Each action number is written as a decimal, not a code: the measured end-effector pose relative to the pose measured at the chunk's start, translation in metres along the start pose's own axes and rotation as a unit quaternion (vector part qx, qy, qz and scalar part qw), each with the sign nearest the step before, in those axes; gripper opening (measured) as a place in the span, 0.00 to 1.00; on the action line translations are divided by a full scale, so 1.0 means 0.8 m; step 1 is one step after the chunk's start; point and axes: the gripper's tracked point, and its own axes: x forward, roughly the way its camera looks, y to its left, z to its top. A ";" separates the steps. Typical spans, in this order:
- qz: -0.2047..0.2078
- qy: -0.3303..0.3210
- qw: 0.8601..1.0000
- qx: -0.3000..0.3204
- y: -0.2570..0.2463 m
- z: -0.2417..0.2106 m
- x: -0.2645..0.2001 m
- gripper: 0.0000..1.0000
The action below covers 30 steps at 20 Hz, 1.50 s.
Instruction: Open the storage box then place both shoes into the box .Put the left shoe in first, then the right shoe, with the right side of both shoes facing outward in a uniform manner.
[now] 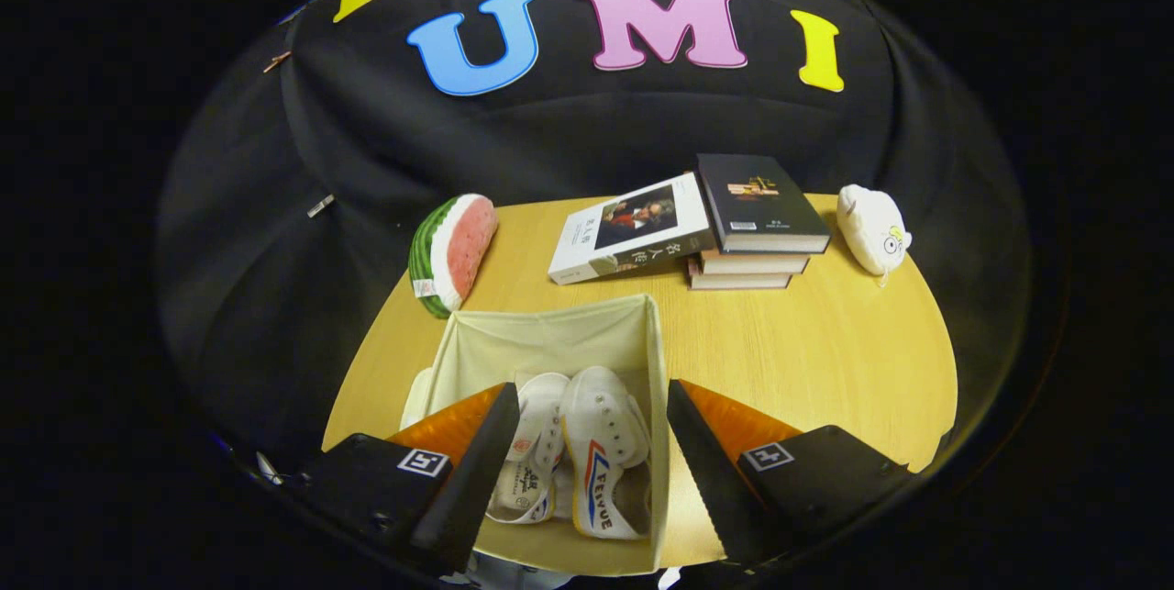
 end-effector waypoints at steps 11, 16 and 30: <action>-0.073 -0.120 0.990 -0.019 -0.168 0.083 -0.054 0.99; -0.097 -0.175 0.979 -0.043 -0.230 0.118 -0.101 0.99; -0.079 -0.277 0.951 -0.111 -0.266 0.161 -0.188 0.98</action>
